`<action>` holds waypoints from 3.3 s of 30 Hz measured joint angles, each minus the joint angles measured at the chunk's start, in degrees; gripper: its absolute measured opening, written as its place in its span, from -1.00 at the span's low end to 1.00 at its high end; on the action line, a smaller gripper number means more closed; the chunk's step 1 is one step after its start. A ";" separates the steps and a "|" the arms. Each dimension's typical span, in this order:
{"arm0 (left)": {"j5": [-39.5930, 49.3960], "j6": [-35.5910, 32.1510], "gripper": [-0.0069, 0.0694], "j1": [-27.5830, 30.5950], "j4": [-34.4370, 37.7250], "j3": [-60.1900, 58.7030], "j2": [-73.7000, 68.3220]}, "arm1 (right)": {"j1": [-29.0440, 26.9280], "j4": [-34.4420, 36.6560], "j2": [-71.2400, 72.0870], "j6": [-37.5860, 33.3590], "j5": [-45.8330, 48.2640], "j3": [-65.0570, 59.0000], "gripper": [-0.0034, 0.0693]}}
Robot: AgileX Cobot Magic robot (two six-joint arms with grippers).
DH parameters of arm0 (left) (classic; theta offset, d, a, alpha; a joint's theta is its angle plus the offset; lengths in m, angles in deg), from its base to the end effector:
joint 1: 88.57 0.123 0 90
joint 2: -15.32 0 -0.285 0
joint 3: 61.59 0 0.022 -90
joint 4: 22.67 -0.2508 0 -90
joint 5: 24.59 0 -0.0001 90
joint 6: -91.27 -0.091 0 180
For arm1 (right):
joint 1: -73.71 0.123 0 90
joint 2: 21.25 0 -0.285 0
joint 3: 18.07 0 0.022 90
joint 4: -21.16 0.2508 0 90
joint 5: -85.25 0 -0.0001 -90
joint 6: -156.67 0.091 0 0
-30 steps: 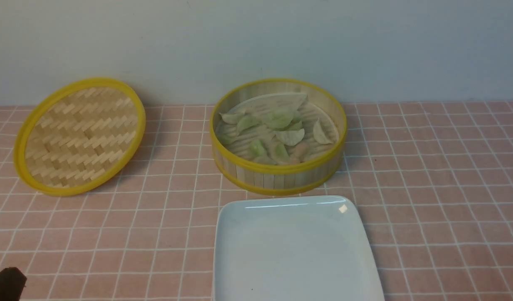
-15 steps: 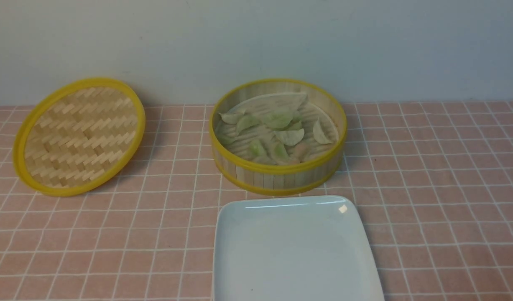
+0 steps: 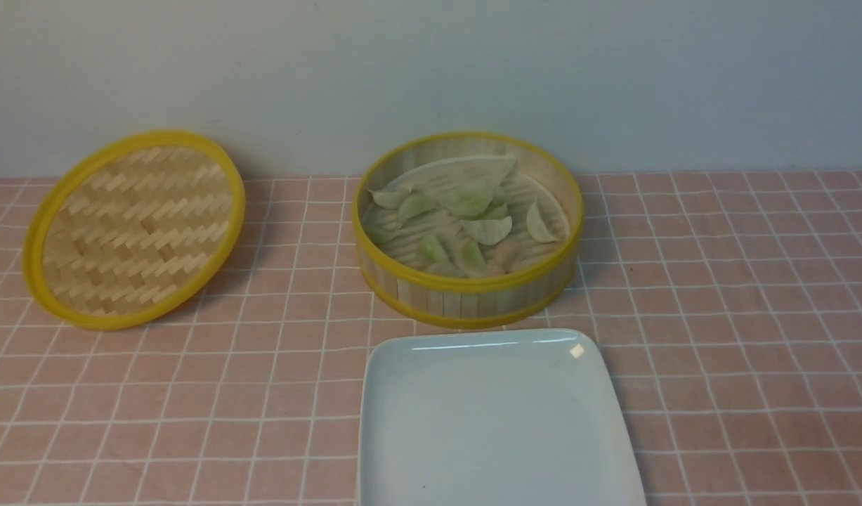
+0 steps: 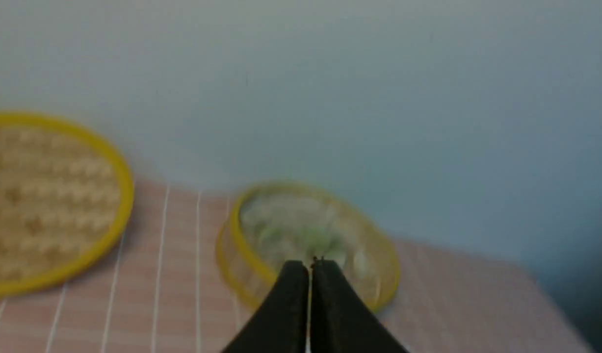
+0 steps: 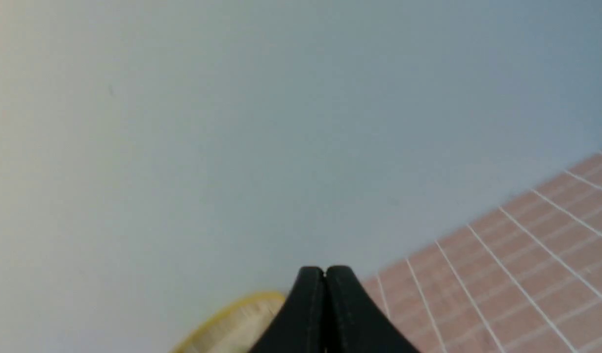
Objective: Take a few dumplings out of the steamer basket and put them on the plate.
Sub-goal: Use the left arm to grab a dumpling from the steamer, then use the left arm to put the dumpling into the plate
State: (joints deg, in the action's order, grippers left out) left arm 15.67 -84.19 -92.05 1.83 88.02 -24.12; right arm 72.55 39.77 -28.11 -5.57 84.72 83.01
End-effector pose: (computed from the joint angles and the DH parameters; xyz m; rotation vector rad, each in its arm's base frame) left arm 0.0897 -0.0299 0.3848 -0.1461 1.8993 -0.5785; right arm 0.0562 -0.0014 0.2048 0.4874 1.4271 0.4932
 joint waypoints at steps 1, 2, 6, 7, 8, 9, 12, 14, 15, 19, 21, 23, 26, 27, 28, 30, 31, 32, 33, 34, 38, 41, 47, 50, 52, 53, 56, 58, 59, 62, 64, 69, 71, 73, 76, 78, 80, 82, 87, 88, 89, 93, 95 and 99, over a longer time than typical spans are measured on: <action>4.66 -1.93 -0.83 0.00 0.13 1.70 -3.52 | 0.00 0.66 0.00 0.01 -0.87 0.00 -0.94; 12.08 -5.44 -0.83 0.00 0.73 4.92 -9.58 | 0.00 2.47 0.00 0.14 -3.53 0.00 -0.94; 22.44 -14.36 -0.83 0.00 3.39 9.39 -24.73 | 0.00 4.20 0.00 0.25 -5.90 0.00 -0.94; 22.96 -15.67 -0.83 0.00 3.83 9.66 -26.96 | 0.00 4.28 0.00 0.31 -6.35 0.00 -0.94; 23.54 -18.07 -0.83 0.00 4.51 10.07 -31.14 | 0.00 4.51 0.00 0.47 -8.42 0.00 -0.94; 23.73 -19.86 -0.83 0.00 4.80 10.56 -34.96 | 0.00 4.75 0.00 0.65 -9.79 0.00 -0.94; 23.64 -21.36 -0.83 -0.49 4.73 11.78 -40.23 | 0.06 5.20 0.00 2.02 -8.68 1.32 -0.94; 21.77 -21.96 -0.83 -2.68 3.64 15.12 -45.27 | 1.28 3.93 -1.01 2.78 3.45 8.82 -0.94; 21.63 -22.02 -0.83 -2.91 3.52 15.12 -45.93 | 1.41 3.40 -1.30 2.61 4.55 10.41 -0.94; 19.21 -20.72 -0.83 -7.33 0.51 24.33 -52.75 | 4.96 -2.78 -15.55 -3.57 31.07 28.64 -0.94; 19.21 -19.14 -0.83 -9.78 -1.38 30.37 -56.93 | 6.19 -5.08 -23.12 -7.36 40.69 35.80 -0.94; 19.21 -17.77 -0.83 -11.81 -3.66 36.58 -61.43 | 6.85 -6.96 -30.73 -11.41 49.21 42.37 -0.94; 19.33 -16.79 -0.83 -14.49 -6.79 43.04 -66.37 | 6.91 -8.07 -37.62 -15.04 55.72 47.96 -0.94; 19.33 -16.47 -0.83 -15.86 -8.54 47.47 -69.45 | 6.92 -8.18 -41.61 -16.56 58.89 50.27 -0.94; 19.33 -16.20 -0.83 -17.19 -9.98 51.22 -72.94 | 6.92 -8.12 -44.15 -17.76 60.33 51.75 -0.94; 18.85 -16.08 -0.81 -18.71 -11.42 55.75 -76.88 | 6.92 -7.60 -47.04 -18.16 61.32 53.28 -0.94; 18.59 -15.77 -0.79 -19.47 -11.75 57.63 -78.62 | 6.92 -7.17 -48.16 -18.29 61.44 53.58 -0.94; 18.15 -15.42 -0.75 -20.00 -12.10 59.87 -80.44 | 6.92 -6.57 -49.03 -18.40 61.50 53.68 -0.94; 17.74 -14.91 -0.70 -20.60 -12.49 62.00 -83.18 | 6.92 -6.10 -49.69 -18.55 61.50 53.74 -0.94; 17.64 -14.40 -0.67 -20.73 -12.81 63.21 -84.57 | 6.92 -5.66 -49.99 -18.69 61.50 53.80 -0.94; 17.62 -12.28 -0.32 -20.94 -13.92 70.49 -93.19 | 6.92 -4.80 -50.57 -19.30 61.40 53.80 -0.94; 17.37 -11.64 0.01 -20.94 -14.99 75.09 -99.82 | 6.92 -4.66 -50.62 -19.78 61.04 53.80 -0.94; 14.36 -11.16 0.42 -20.94 -15.93 79.64 -106.84 | 6.92 -4.66 -50.62 -20.14 60.83 53.80 -0.94; 13.65 -10.33 0.45 -20.94 -16.57 80.08 -109.15 | 6.92 -4.66 -50.62 -20.14 60.81 53.80 -0.94; 13.35 -9.10 0.43 -20.94 -17.54 80.13 -110.09 | 6.92 -4.66 -50.62 -20.14 60.81 53.80 -0.94; 13.35 -8.72 0.39 -20.94 -17.65 80.29 -110.14 | 6.92 -4.66 -50.62 -20.14 60.81 53.80 -0.94; 13.72 -8.10 0.19 -20.94 -18.33 80.59 -110.20 | 6.92 -4.56 -50.62 -20.14 60.76 53.80 -0.94; 14.88 -7.83 -0.17 -20.94 -18.48 81.24 -110.15 | 6.92 -4.18 -50.62 -20.14 60.76 53.80 -0.94; 14.97 -7.75 -0.21 -20.94 -18.48 81.42 -110.15 | 6.92 -4.18 -50.62 -20.14 60.76 53.80 -0.94; 18.89 -7.69 -0.28 -20.94 -18.41 84.04 -109.71 | 6.92 -3.47 -50.62 -20.14 60.82 53.80 -0.94; 21.76 -7.69 -0.28 -20.94 -18.27 86.11 -108.95 | 6.92 -3.08 -50.62 -20.14 60.93 53.80 -0.94; 27.19 -7.69 -0.28 -20.94 -18.03 91.32 -105.89 | 6.92 -2.68 -50.62 -20.14 61.84 53.80 -0.94; 29.76 -7.88 -0.28 -20.94 -18.03 93.16 -104.19 | 6.92 -2.68 -50.62 -20.14 62.06 53.80 -0.94; 30.44 -8.35 -0.28 -20.94 -17.97 94.15 -102.83 | 6.92 -2.55 -50.62 -20.14 62.26 53.80 -0.94; 30.93 -8.71 -0.28 -20.94 -17.97 94.38 -101.15 | 6.92 -1.94 -50.62 -20.14 62.59 53.80 -0.94; 31.28 -8.71 -0.28 -20.94 -17.73 93.71 -99.73 | 6.92 -1.78 -50.62 -20.14 62.74 53.80 -0.94; 31.28 -8.71 -0.28 -20.94 -16.02 89.90 -96.74 | 6.92 -1.78 -50.62 -20.16 62.81 53.80 -0.94; 31.28 -8.77 -0.28 -21.18 -14.61 85.15 -93.08 | 6.92 -1.78 -50.62 -20.16 63.06 53.80 -0.94; 31.23 -8.89 -0.28 -23.66 -12.99 66.50 -82.76 | 6.92 -1.66 -50.62 -20.16 64.13 53.80 -0.94; 31.23 -8.96 -0.28 -24.17 -12.82 64.27 -81.91 | 6.92 -1.66 -50.62 -20.16 64.13 53.80 -0.94; 31.23 -9.26 -0.28 -25.09 -12.67 60.07 -80.66 | 6.92 -1.66 -50.62 -20.16 64.13 53.80 -0.94; 31.15 -9.81 -0.28 -28.80 -12.26 49.61 -80.33 | 6.92 -1.65 -50.62 -20.28 64.08 53.35 -0.94; 30.75 -10.27 -0.28 -30.24 -12.26 46.65 -81.62 | 6.92 -1.65 -50.62 -20.41 64.08 52.74 -0.94; 29.70 -10.76 -0.28 -31.75 -12.25 45.61 -84.86 | 6.92 -1.47 -50.68 -20.41 64.08 52.17 -0.94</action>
State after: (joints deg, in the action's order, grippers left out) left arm 45.37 -94.94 -123.80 -10.42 133.63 -108.98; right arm 79.47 38.30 -78.79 -25.98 148.80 135.19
